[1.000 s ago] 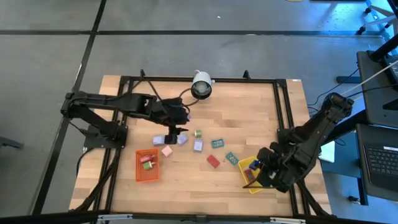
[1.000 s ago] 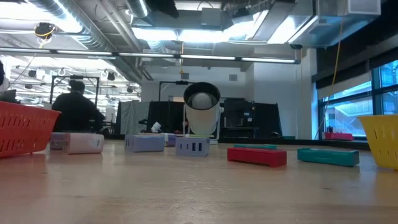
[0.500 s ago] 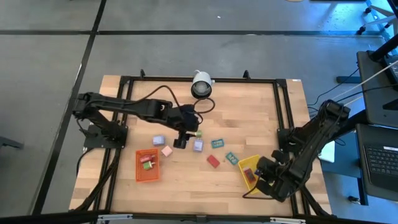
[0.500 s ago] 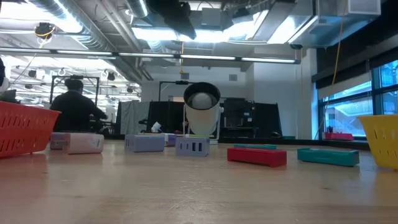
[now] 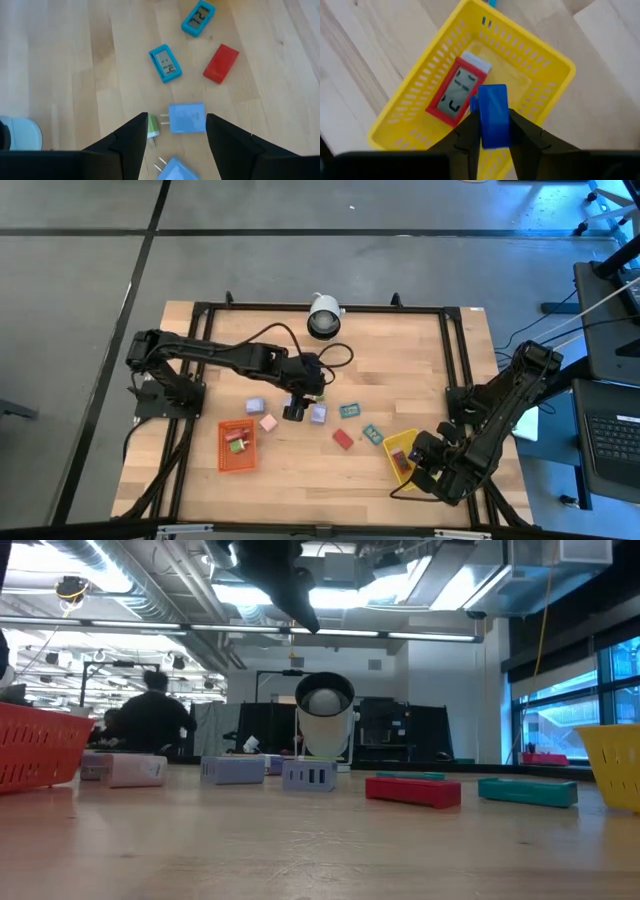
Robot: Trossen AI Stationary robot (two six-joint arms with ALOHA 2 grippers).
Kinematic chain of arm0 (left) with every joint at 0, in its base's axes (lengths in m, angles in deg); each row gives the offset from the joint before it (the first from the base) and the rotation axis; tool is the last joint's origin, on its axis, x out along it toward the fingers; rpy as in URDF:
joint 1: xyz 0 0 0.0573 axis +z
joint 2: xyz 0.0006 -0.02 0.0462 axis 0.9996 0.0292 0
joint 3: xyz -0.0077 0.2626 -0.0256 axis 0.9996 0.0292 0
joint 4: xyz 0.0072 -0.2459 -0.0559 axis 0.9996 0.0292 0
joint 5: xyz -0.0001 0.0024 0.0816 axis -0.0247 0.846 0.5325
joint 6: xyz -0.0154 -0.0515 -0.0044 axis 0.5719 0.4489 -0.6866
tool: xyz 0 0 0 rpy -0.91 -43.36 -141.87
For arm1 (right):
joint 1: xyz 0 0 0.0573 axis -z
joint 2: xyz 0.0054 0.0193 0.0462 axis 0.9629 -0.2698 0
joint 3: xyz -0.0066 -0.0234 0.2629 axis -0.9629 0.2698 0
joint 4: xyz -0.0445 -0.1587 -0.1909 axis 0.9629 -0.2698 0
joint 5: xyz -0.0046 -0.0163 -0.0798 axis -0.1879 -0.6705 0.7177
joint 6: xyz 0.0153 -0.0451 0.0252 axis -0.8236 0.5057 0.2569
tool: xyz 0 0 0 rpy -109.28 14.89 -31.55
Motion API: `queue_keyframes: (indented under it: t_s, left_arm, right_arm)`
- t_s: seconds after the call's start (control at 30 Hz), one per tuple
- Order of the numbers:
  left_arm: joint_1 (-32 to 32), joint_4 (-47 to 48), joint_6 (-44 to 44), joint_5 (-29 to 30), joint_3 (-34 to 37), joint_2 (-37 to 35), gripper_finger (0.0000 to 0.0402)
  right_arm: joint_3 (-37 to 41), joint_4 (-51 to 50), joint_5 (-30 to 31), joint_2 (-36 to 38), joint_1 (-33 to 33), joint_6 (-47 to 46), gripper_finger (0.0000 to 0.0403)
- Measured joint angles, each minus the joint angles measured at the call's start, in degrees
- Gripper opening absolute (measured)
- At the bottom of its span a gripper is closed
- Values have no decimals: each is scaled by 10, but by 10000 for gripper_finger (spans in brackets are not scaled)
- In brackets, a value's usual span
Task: Pick & Place Office items
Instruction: Put the blue digital clock into the yellow basket, then put the top light blue digital clock into the yellow basket
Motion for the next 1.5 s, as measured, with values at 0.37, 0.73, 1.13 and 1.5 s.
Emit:
queue_keyframes:
  t_s: [0.37, 0.73, 1.13, 1.5]
  left_arm:
    - [3, 51, -15, 42, 0, -12, 192]
    - [7, 66, -6, 62, -1, -36, 188]
    - [16, 17, -50, 35, -1, -57, 179]
    - [83, -133, -45, -101, 79, -181, 157]
  right_arm:
    - [0, -6, 30, 0, 0, 11, 200]
    - [0, -18, 95, 1, 116, 184, 210]
    - [-39, 117, 160, 49, 352, 575, 210]
    - [-40, 245, 111, 132, 442, 672, 210]
